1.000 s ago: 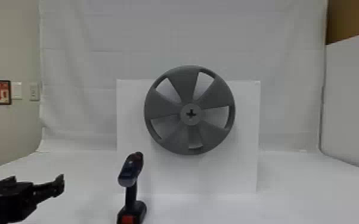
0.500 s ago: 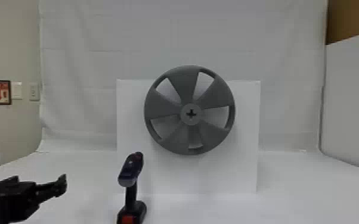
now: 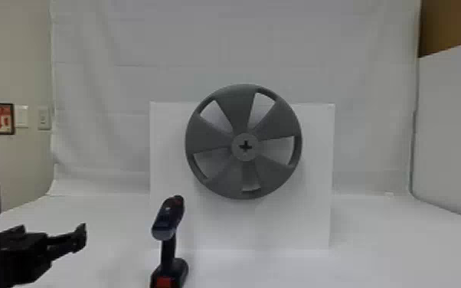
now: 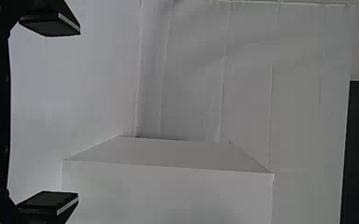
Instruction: Grasp the drill and bring into the middle of wheel
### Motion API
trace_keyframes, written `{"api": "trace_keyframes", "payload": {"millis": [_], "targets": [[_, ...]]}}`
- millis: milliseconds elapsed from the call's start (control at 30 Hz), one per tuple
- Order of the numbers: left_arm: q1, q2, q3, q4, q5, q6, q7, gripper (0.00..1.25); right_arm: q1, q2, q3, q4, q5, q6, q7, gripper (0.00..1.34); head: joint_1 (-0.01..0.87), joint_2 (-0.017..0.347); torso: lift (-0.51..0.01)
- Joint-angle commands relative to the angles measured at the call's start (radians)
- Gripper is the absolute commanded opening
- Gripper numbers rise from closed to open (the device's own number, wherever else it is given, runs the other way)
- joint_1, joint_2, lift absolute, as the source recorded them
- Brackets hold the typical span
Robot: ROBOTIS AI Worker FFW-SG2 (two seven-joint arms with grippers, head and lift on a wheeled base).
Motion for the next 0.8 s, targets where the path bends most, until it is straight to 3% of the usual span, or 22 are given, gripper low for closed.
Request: {"api": "trace_keyframes", "payload": {"millis": [0, 767], "targets": [[0.000, 0.001, 0.002, -0.001, 0.003, 0.000, 0.000, 1.20, 0.000, 0.001, 0.000, 0.000, 0.002, 0.000, 0.000, 1.07, 0.054, 0.031, -0.403], [0.003, 0.001, 0.025, -0.020, 0.002, 0.000, 0.000, 1.20, -0.034, 0.032, 0.021, 0.000, 0.036, -0.005, 0.000, 1.07, 0.054, 0.031, -0.403]]}}
